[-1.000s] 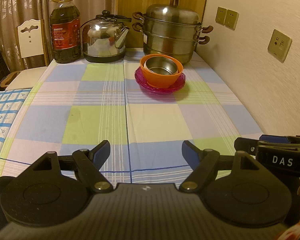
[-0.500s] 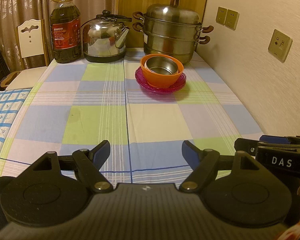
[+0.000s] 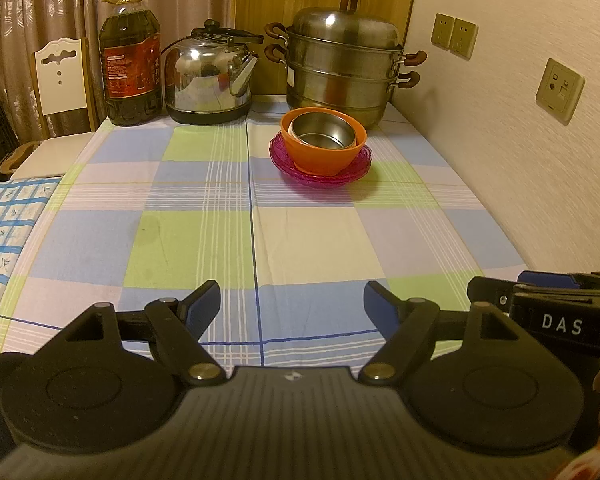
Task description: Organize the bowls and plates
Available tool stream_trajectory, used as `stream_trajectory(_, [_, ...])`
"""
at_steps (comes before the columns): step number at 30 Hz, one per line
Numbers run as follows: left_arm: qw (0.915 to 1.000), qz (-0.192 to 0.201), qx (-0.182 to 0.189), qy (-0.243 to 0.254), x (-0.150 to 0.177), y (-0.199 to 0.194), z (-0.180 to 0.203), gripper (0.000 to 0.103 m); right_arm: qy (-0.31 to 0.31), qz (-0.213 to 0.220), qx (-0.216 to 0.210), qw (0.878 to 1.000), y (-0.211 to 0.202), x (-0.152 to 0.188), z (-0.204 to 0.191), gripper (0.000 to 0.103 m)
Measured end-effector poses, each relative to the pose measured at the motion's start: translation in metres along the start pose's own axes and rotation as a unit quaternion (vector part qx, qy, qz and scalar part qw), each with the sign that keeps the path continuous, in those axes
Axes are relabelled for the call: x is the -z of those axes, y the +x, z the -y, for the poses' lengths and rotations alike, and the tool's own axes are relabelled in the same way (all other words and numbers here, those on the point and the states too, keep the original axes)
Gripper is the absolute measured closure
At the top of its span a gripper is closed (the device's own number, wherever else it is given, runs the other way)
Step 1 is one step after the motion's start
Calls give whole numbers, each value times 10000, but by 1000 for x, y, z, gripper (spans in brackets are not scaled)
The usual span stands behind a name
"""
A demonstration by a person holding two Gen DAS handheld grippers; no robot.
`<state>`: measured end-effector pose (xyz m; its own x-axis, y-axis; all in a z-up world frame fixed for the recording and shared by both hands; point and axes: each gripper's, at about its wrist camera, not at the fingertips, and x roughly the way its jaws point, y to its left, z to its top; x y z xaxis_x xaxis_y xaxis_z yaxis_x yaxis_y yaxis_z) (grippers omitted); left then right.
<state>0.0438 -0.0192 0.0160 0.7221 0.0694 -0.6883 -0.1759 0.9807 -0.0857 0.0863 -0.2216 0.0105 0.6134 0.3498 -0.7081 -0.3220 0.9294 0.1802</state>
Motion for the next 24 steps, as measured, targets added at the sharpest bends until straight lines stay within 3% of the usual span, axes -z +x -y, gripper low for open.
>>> stream_trajectory(24, [10000, -11, 8, 5, 3, 3, 2, 26, -1, 2, 2, 10000, 1, -1, 1, 46])
